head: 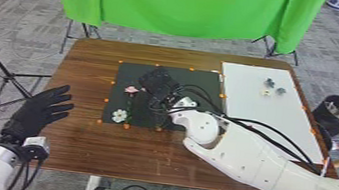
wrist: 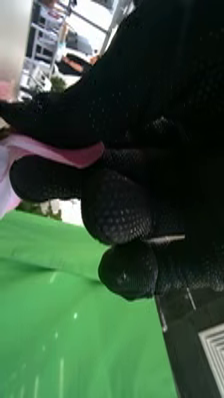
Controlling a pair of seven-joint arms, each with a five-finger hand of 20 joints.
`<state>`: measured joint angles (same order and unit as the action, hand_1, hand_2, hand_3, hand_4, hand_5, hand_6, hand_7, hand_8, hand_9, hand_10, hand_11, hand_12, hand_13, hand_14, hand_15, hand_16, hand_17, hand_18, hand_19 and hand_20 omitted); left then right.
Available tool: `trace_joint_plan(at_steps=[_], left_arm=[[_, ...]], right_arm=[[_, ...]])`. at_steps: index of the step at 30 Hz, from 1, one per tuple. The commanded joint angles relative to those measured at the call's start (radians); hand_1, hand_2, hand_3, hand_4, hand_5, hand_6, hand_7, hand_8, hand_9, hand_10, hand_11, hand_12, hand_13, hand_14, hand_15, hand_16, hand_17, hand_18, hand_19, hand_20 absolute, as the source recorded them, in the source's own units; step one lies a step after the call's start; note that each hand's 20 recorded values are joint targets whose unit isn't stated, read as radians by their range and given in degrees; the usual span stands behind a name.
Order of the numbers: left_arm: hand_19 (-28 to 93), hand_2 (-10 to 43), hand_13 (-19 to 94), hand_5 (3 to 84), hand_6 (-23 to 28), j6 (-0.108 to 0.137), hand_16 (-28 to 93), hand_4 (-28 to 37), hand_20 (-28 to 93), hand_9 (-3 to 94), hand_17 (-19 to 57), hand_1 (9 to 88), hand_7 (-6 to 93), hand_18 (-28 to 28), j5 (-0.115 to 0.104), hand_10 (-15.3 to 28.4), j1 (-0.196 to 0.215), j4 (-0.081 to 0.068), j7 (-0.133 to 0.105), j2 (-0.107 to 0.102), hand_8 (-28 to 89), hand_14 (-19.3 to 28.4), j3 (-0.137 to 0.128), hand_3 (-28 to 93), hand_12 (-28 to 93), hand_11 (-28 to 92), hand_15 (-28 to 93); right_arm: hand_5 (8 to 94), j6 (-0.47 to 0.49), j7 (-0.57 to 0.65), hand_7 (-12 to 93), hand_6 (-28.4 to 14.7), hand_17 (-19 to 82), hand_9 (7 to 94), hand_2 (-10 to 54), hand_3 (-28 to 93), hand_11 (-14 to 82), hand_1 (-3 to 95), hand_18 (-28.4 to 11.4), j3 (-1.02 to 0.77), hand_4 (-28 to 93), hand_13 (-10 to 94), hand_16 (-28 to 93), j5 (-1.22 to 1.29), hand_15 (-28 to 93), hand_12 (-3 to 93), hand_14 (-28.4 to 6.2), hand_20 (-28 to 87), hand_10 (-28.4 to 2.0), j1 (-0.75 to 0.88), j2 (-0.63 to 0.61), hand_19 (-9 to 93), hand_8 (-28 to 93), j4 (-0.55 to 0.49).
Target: Arrange flowers
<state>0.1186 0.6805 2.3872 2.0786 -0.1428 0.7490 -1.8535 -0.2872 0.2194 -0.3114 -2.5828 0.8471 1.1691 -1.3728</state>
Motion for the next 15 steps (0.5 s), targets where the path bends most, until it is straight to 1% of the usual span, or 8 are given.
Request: trace_joint_plan(at_steps=[1,3,5,9,10,12,13,15], left_arm=[[46,1.5,21,30.5,4.4,-0.003,-1,-26.9,6,26.0,-9.4,24.9,19.0,22.7,0.002,12.9,0.002,-0.003,0.003,0.000,-11,16.7,0.003,70,14,22,33],[46,1.4,21,30.5,4.4,0.000,-2,-26.9,6,26.0,-9.4,24.9,19.0,22.7,0.001,12.9,0.004,-0.001,0.002,-0.001,-11,16.6,0.002,70,14,22,33],[46,1.4,21,30.5,4.4,0.001,-2,-26.8,6,26.0,-9.4,24.9,19.0,22.7,0.000,12.9,0.002,-0.002,0.001,0.000,-11,16.6,0.003,70,14,22,33],[46,1.6,21,30.5,4.4,0.005,-2,-26.8,6,26.0,-9.4,25.0,19.0,22.7,-0.001,12.9,0.008,0.000,-0.003,0.000,-11,16.7,0.002,70,14,22,33],[46,1.6,21,30.5,4.4,0.008,-2,-26.8,6,26.0,-9.4,25.0,19.0,22.7,-0.003,12.9,0.003,-0.002,-0.007,-0.004,-11,16.7,0.006,70,14,22,33],[46,1.6,21,30.5,4.4,0.005,-2,-26.8,6,26.0,-9.4,25.0,19.0,22.8,-0.002,12.9,0.003,-0.002,-0.005,-0.003,-11,16.7,0.005,70,14,22,33],[46,1.6,21,30.5,4.4,0.008,-2,-26.8,6,26.0,-9.4,25.0,19.0,22.8,-0.002,12.9,0.004,-0.002,-0.007,-0.003,-11,16.7,0.006,70,14,22,33],[46,1.5,21,30.5,4.4,0.008,-2,-26.7,6,26.0,-9.4,25.0,19.0,22.8,-0.003,12.9,0.004,-0.002,-0.009,-0.002,-11,16.7,0.006,70,14,22,33]], right_arm=[[66.4,0.034,0.025,48,3.7,41,86.3,-9.5,85,13.1,42.2,-19.1,-0.024,-28,76,30,-0.018,70,45.3,-1.7,48,-2.4,0.007,0.003,93,-4,-0.003],[65.9,0.042,0.026,48,3.6,41,86.0,-9.5,84,13.2,41.2,-19.1,-0.029,-28,76,30,-0.016,71,45.2,-1.7,48,-2.6,0.011,0.003,93,-4,-0.007],[65.6,0.047,0.026,48,3.5,41,84.8,-9.5,83,15.5,39.7,-19.2,-0.033,-28,75,30,-0.023,71,43.7,-1.8,49,-2.9,0.013,0.004,93,-4,-0.006],[64.9,0.066,0.018,47,3.2,40,80.2,-9.5,82,27.1,35.1,-19.3,-0.045,-28,75,30,-0.019,71,33.9,-1.8,49,-4.5,0.016,0.007,93,-4,-0.009],[64.9,0.066,0.025,46,3.3,40,79.6,-9.5,82,29.0,33.8,-19.3,-0.040,-28,75,30,-0.015,71,32.0,-1.8,49,-4.8,0.010,0.004,93,-3,-0.011],[65.1,0.067,0.025,44,3.5,40,78.8,-9.5,82,31.3,32.0,-19.4,-0.044,-28,74,30,-0.014,72,29.6,-1.9,49,-5.4,0.012,0.004,93,-3,-0.011],[65.0,0.076,0.026,43,3.7,39,78.2,-9.5,83,32.9,30.7,-19.4,-0.046,-28,74,30,-0.015,72,27.2,-2.1,49,-5.8,0.011,0.006,93,-3,-0.010],[64.8,0.083,0.026,43,3.9,39,77.6,-9.5,83,33.6,29.6,-19.6,-0.049,-28,74,30,-0.015,72,26.0,-2.3,49,-6.0,0.011,0.006,93,-4,-0.010]])
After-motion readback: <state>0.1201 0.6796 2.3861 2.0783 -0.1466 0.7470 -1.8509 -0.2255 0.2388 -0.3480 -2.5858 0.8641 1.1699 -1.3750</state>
